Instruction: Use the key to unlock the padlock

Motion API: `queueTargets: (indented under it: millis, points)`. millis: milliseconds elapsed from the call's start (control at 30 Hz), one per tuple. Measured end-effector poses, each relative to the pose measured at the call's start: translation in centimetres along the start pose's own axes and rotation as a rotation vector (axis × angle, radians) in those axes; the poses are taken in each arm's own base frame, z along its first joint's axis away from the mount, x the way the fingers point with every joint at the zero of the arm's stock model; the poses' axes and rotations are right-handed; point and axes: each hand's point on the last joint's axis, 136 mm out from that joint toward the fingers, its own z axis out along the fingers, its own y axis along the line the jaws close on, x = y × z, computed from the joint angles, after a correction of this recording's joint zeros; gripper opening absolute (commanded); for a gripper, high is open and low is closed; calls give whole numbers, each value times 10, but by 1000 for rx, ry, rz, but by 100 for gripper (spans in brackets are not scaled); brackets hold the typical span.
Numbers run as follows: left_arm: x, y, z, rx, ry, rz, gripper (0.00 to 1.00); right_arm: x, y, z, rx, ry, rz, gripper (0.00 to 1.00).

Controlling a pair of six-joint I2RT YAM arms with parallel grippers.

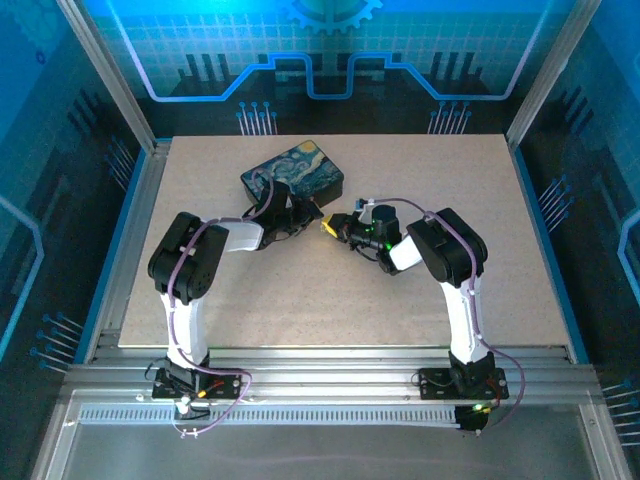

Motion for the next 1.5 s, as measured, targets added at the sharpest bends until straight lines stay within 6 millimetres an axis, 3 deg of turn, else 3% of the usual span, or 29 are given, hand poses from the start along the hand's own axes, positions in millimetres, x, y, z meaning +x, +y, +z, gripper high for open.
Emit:
queueTargets:
  millis: [400, 567, 767, 867, 1167, 1500]
  points:
    - [5, -2, -1, 35, 29, 20, 0, -2, 4, -6, 103, -63, -67, 0]
    - [-3, -3, -1, 59, 6, 26, 0, -6, 7, 7, 96, -30, -53, 0]
    - [-21, 2, -1, 82, -51, 21, 0, -19, 12, 31, -39, -35, 71, 0]
    - [-22, 3, -2, 94, -60, 16, 0, -20, 14, 32, -82, -37, 119, 0]
    - [-14, -1, -5, 109, -9, 29, 0, -11, 13, 18, -46, -36, 107, 20]
    - [-14, -1, -4, 88, 4, 38, 0, 4, -9, 1, -2, -32, 114, 23]
